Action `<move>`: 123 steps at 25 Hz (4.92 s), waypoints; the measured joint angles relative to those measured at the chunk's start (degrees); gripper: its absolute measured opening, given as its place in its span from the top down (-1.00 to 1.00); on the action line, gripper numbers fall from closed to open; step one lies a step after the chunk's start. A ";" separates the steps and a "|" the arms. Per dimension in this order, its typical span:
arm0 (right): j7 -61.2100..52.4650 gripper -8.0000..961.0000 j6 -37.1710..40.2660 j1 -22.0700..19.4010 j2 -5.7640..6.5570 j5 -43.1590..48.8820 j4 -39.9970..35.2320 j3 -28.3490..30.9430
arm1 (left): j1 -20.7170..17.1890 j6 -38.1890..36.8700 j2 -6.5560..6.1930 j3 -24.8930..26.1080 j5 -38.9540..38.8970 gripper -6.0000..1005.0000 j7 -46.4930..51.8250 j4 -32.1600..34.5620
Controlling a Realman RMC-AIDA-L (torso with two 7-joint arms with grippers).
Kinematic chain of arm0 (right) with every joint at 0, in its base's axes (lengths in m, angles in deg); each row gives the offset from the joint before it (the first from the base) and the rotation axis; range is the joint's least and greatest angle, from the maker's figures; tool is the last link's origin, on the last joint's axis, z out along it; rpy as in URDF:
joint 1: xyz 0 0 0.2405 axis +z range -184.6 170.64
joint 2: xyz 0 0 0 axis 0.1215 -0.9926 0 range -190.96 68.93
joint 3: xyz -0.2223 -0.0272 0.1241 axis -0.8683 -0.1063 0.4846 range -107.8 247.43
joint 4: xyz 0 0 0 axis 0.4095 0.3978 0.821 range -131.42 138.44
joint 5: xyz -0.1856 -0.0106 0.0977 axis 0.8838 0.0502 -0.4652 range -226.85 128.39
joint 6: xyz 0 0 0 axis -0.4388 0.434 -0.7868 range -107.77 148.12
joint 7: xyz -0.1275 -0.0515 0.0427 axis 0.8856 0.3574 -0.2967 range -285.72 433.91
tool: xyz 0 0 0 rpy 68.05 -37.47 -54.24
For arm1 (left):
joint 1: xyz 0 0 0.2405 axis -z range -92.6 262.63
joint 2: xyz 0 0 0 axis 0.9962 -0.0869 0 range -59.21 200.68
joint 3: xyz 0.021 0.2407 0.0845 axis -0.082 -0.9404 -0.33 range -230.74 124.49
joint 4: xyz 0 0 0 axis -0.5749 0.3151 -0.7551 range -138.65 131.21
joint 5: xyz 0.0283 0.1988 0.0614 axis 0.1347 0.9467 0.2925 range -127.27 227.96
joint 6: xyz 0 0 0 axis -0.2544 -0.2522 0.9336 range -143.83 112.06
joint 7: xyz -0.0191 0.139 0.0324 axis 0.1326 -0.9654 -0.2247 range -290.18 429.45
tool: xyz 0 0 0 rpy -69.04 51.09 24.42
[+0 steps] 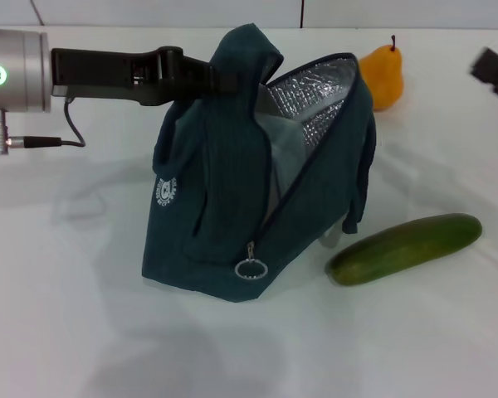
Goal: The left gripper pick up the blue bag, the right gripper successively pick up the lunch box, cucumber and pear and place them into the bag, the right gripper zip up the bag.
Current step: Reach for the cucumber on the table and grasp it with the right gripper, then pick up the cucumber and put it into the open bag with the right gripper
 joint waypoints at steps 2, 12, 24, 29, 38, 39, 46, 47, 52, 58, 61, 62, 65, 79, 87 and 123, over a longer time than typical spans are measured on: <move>0.84 -0.18 -0.44 -2.25 0.45 0.11 -4.33 -0.24 | -0.07 -0.07 -0.04 0.01 -0.18 0.90 -0.29 0.03; -1.00 -0.73 -0.88 -0.06 5.23 9.34 -15.80 -1.30 | 0.05 -0.25 -0.10 0.02 -0.92 0.90 -0.97 0.31; -9.57 -0.81 14.15 12.08 10.46 33.97 -35.14 -4.39 | 0.03 -0.29 -0.59 0.02 -1.14 0.90 -1.26 0.32; -9.29 -0.81 22.65 16.23 11.50 40.42 -39.64 -5.64 | 0.03 -0.29 -0.91 -0.02 -1.09 0.90 -1.36 0.31; -8.03 -0.81 21.02 17.15 11.04 47.08 -42.76 -12.23 | -0.62 -0.16 -2.42 0.04 -1.05 0.90 -1.75 0.31; -7.81 -0.81 20.36 17.26 10.98 47.40 -42.76 -13.38 | -0.60 -0.17 -2.42 0.04 -1.05 0.90 -1.73 0.31; -4.58 -0.80 15.80 20.80 10.02 54.02 -43.44 -21.23 | -0.02 -0.20 -2.21 0.01 -1.28 0.90 -1.27 0.32; -3.55 -0.80 14.96 21.41 9.58 55.72 -43.45 -21.74 | 0.16 -0.19 -2.10 0.01 -1.33 0.90 -1.22 0.31; -0.30 -0.80 12.77 23.49 7.81 60.68 -43.09 -22.82 | 0.89 -0.08 -1.40 -0.01 -1.36 0.90 -0.66 0.29; 5.69 -0.79 8.66 22.82 3.69 63.25 -42.76 -24.01 | 1.22 0.08 -0.95 0.00 -1.36 0.90 -0.91 0.29; 6.52 -0.79 5.65 21.71 2.38 64.45 -42.43 -26.45 | 1.36 0.13 -1.06 0.00 -1.36 0.90 -0.98 0.29; 6.67 -0.78 4.51 21.51 2.13 64.57 -41.99 -27.45 | 1.36 0.13 -1.06 0.00 -1.36 0.90 -0.98 0.29; 7.21 -0.78 0.89 21.23 1.17 65.10 -39.61 -30.38 | 1.27 0.34 -1.12 0.01 -1.36 0.90 -1.00 0.30; 9.04 -0.70 -7.09 21.22 -0.28 64.86 -33.45 -32.34 | 1.15 0.50 -0.94 0.02 -1.35 0.90 -1.23 0.03; 9.50 -0.65 -9.14 21.33 -0.59 63.43 -32.15 -33.82 | 1.35 0.51 -0.98 -0.03 -1.29 0.90 -1.26 -0.13; 6.95 -0.26 6.00 19.60 -0.10 57.76 -40.03 -29.50 | 0.91 0.13 -1.61 -0.07 -1.04 0.90 -1.38 0.16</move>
